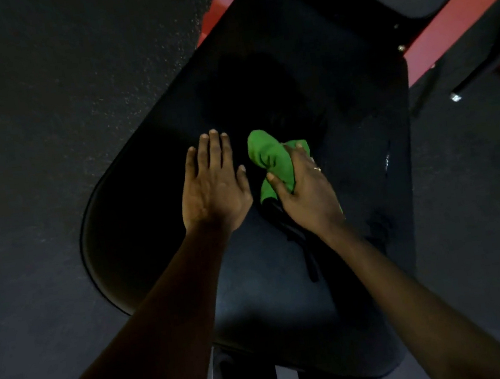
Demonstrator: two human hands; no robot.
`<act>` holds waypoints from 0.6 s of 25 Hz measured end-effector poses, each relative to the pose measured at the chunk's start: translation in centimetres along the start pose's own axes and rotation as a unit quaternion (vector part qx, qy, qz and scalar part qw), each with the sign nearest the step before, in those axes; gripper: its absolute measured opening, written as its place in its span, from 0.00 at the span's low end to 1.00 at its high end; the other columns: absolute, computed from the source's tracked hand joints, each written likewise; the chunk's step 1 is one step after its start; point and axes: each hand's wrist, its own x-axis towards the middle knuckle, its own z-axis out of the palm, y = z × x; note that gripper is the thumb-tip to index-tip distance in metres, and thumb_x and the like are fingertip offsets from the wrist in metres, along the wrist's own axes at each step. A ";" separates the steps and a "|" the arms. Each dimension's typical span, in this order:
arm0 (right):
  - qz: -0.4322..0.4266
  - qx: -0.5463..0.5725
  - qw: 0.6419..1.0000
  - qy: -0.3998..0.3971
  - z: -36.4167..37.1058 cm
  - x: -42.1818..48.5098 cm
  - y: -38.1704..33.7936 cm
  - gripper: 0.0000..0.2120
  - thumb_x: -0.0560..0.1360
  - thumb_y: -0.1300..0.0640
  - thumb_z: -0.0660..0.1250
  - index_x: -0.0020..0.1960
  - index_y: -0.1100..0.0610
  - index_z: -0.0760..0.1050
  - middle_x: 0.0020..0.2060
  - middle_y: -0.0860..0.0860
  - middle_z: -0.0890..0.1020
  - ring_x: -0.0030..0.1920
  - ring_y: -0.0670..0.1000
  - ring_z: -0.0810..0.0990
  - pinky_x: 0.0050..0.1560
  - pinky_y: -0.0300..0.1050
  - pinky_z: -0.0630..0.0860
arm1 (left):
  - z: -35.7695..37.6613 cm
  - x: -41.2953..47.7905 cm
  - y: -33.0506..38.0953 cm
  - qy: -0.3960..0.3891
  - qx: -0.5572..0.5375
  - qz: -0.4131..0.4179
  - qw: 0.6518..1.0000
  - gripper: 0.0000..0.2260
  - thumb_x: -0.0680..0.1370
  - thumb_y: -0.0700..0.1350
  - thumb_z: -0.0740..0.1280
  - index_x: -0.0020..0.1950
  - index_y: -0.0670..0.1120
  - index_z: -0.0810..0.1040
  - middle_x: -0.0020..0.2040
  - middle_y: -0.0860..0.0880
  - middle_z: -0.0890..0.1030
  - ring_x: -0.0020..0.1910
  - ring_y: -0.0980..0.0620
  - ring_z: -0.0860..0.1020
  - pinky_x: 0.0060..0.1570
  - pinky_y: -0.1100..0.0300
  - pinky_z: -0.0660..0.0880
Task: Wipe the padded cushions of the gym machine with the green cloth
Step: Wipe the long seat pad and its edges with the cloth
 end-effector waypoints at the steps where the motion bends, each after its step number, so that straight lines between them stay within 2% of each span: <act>1: -0.011 -0.004 1.000 0.008 -0.4 0.8 0.3 0.24 0.81 0.45 0.63 0.73 0.54 0.66 0.69 0.52 0.74 0.71 0.54 0.71 0.68 0.52 0.71 | 0.0 0.0 0.1 -0.003 0.002 -0.001 1.000 0.29 0.84 0.53 0.51 0.81 0.40 0.55 0.81 0.41 0.57 0.81 0.44 0.54 0.79 0.46 0.52; 3: -0.004 -0.025 0.999 0.030 -0.5 4.2 0.7 0.19 0.81 0.46 0.64 0.67 0.55 0.68 0.62 0.53 0.76 0.63 0.57 0.76 0.59 0.52 0.74 | 0.0 0.0 0.0 -0.006 0.003 -0.005 1.000 0.29 0.84 0.53 0.50 0.82 0.41 0.54 0.81 0.41 0.57 0.81 0.44 0.54 0.79 0.46 0.52; 4: 0.013 -0.027 0.999 0.038 -0.5 6.6 1.0 0.19 0.80 0.46 0.64 0.65 0.56 0.69 0.61 0.55 0.77 0.62 0.59 0.77 0.57 0.53 0.74 | 0.0 0.0 0.0 -0.006 0.005 -0.007 1.000 0.29 0.84 0.54 0.50 0.82 0.41 0.54 0.81 0.41 0.57 0.81 0.44 0.54 0.79 0.45 0.52; 7: 0.128 0.000 0.990 0.061 -1.0 14.0 1.9 0.21 0.79 0.44 0.65 0.65 0.57 0.70 0.64 0.56 0.76 0.64 0.61 0.77 0.60 0.53 0.73 | 0.0 0.0 0.0 -0.012 0.013 -0.006 1.000 0.29 0.84 0.54 0.48 0.82 0.42 0.52 0.82 0.42 0.55 0.81 0.45 0.52 0.79 0.46 0.52; 9: 0.172 0.004 0.983 0.070 -0.6 15.5 0.8 0.25 0.77 0.40 0.64 0.66 0.56 0.70 0.65 0.56 0.76 0.64 0.61 0.76 0.61 0.53 0.72 | 0.0 0.1 0.0 -0.013 0.011 -0.011 1.000 0.29 0.84 0.54 0.48 0.82 0.42 0.52 0.82 0.42 0.55 0.81 0.45 0.52 0.79 0.46 0.51; 11: 0.119 -0.017 0.992 0.049 0.8 12.7 -1.2 0.27 0.77 0.37 0.62 0.67 0.55 0.69 0.65 0.56 0.76 0.65 0.61 0.76 0.62 0.53 0.73 | -0.1 0.2 0.1 -0.014 0.011 -0.011 1.000 0.29 0.83 0.54 0.49 0.82 0.42 0.52 0.82 0.42 0.55 0.81 0.45 0.52 0.79 0.46 0.51; 13: 0.016 -0.029 0.999 0.006 1.9 8.4 -2.3 0.28 0.79 0.40 0.61 0.72 0.55 0.66 0.69 0.56 0.74 0.69 0.59 0.73 0.65 0.52 0.72 | -0.2 0.1 0.1 -0.019 0.013 -0.009 1.000 0.29 0.83 0.54 0.49 0.82 0.42 0.52 0.82 0.42 0.55 0.81 0.45 0.52 0.79 0.46 0.51; 15: -0.030 -0.041 0.999 -0.002 1.3 8.8 -1.0 0.25 0.80 0.43 0.61 0.71 0.56 0.66 0.68 0.57 0.75 0.68 0.59 0.74 0.64 0.51 0.72 | -0.2 0.1 0.1 -0.017 0.010 -0.011 1.000 0.29 0.83 0.54 0.50 0.82 0.42 0.53 0.82 0.42 0.55 0.81 0.44 0.53 0.79 0.46 0.52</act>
